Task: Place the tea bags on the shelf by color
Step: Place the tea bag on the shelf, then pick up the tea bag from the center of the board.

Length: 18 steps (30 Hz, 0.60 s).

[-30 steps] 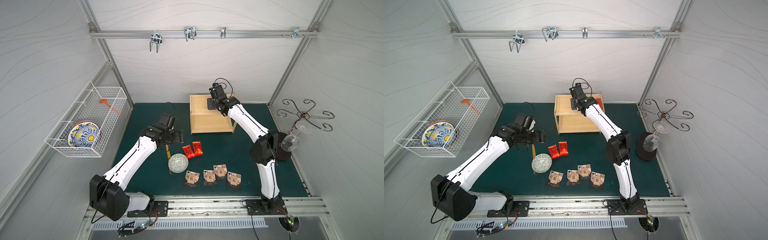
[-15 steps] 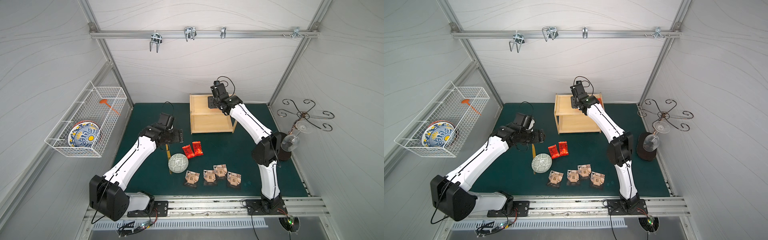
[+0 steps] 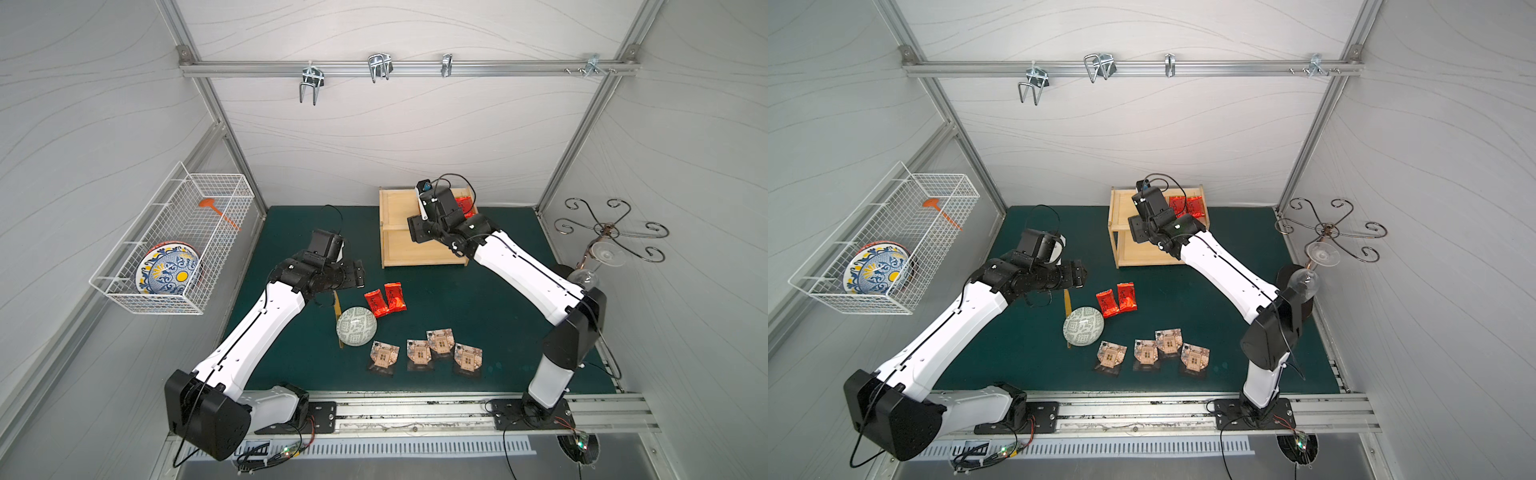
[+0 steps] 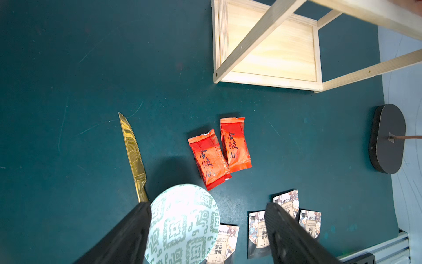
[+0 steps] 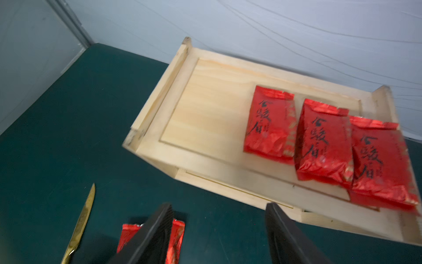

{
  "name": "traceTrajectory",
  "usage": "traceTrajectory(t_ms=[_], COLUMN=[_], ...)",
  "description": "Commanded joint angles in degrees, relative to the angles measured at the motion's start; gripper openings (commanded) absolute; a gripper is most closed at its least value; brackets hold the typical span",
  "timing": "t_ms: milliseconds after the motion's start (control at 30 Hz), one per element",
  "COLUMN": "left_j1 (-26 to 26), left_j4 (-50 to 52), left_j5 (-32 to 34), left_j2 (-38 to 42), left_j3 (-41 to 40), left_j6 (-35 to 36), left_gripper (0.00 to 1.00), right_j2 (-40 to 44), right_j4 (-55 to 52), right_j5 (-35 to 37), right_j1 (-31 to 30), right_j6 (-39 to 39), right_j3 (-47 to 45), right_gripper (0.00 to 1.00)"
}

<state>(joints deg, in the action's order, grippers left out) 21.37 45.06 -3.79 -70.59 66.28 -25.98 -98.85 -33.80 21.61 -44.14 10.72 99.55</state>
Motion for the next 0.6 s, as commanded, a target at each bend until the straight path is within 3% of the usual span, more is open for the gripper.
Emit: traceTrajectory(t_ms=[0, 267, 567], left_j1=[-0.32, -0.27, -0.69], left_j4=[-0.97, -1.72, -1.69], left_j5=[-1.17, -1.8, -1.46], left_j2=[0.48, 1.09, -0.64], left_j3=[-0.82, -3.64, -3.62], left_j6=[-0.81, -1.62, -0.22], left_gripper=[0.82, 0.82, 0.82], right_j2=[3.54, 6.85, 1.98], right_j4=[3.32, 10.58, 15.85], right_j5=[-1.72, -4.98, -7.4], right_j1=[-1.01, -2.22, -3.41], right_j6=[2.73, 6.52, 11.02], right_j3=[-7.27, -22.55, -28.57], right_gripper=[0.69, 0.69, 0.7])
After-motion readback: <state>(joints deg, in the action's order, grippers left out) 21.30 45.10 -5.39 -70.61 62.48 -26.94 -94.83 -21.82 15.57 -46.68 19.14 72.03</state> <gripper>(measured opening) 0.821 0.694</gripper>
